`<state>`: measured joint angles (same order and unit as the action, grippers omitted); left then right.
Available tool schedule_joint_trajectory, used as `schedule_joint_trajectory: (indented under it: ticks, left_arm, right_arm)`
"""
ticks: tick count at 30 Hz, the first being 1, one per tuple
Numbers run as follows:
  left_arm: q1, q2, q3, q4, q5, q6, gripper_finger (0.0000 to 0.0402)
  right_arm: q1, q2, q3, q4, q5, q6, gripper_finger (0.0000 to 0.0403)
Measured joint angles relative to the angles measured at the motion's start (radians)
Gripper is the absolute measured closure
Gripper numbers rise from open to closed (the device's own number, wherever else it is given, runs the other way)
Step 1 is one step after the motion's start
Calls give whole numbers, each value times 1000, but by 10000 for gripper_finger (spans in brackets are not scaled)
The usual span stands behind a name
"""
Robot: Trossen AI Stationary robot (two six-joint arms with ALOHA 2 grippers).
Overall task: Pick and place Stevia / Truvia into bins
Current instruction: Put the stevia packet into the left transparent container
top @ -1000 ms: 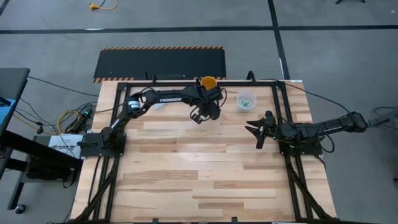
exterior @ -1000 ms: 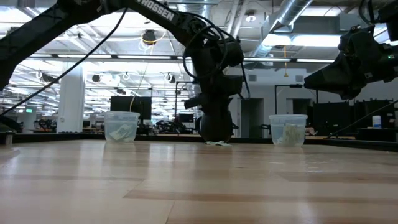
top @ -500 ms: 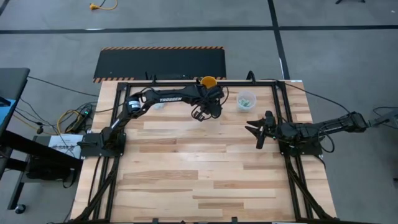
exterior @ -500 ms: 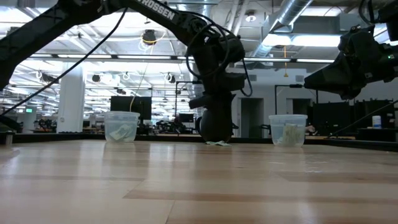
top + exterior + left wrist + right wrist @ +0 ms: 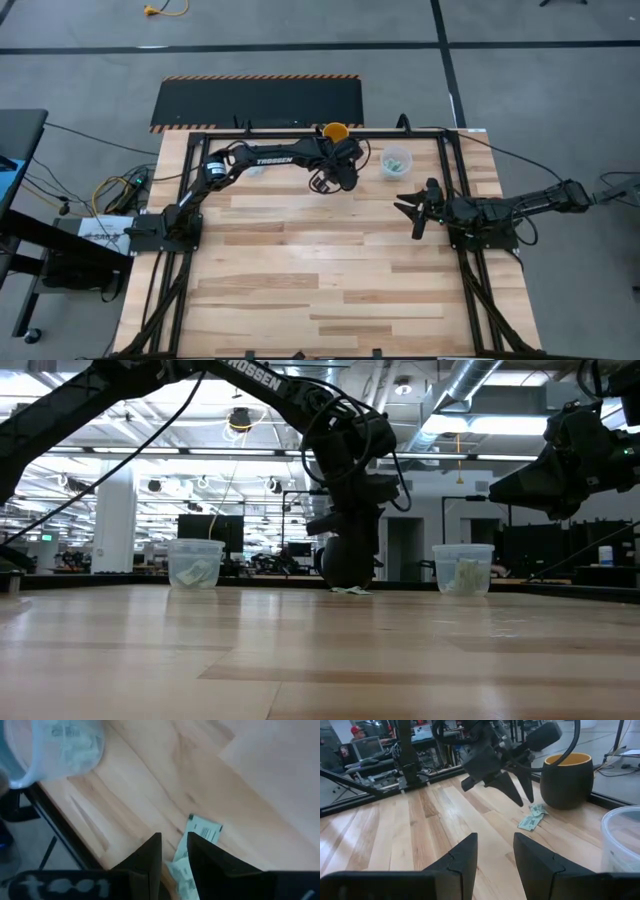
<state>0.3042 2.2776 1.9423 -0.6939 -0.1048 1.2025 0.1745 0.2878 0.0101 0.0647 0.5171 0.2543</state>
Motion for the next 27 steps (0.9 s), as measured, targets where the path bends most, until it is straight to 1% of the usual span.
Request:
schedule_joint_trajectory:
  ticks: [2,6,10,12,15,18,20,22,24,27]
  left_arm:
    - [0,0,0,0,13,-35,319]
    - [0,0,0,-17,4,-115,322]
    - [0,0,0,-28,4,-243,341]
    - [-1,0,0,-25,17,-338,353]
    - [-1,0,0,-18,72,-502,369]
    - [-1,12,0,44,128,-739,381]
    - [1,17,-2,44,143,-856,389]
    - [1,16,-17,90,127,-920,396]
    - [1,15,-49,156,87,-961,400]
    - [1,16,-83,188,24,-1000,400]
  right_arm:
    - [0,0,0,0,0,0,282]
    - [0,0,0,0,0,0,282]
    - [0,0,0,0,0,0,282]
    - [0,0,0,0,0,0,282]
    - [0,0,0,0,0,0,282]
    - [0,0,0,0,0,0,282]
    - [0,0,0,0,0,0,282]
    - [0,0,0,0,-1,0,282]
    - [0,0,0,0,-1,0,282]
    - [0,0,0,0,-1,0,282]
